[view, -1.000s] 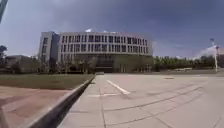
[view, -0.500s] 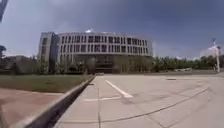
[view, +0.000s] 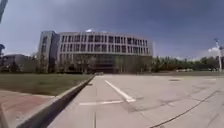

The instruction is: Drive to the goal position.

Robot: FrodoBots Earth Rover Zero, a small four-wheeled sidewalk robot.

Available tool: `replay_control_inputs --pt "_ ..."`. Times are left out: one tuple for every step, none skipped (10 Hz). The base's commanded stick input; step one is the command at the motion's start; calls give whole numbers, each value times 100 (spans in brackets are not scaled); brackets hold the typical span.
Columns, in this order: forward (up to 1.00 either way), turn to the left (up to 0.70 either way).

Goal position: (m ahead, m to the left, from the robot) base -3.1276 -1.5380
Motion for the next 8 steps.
replay_control_inputs --pt "70 4" --pt "70 4" --pt "70 4" --pt "70 4" --pt "70 4" --pt "70 4" --pt "70 4" --pt "70 4"
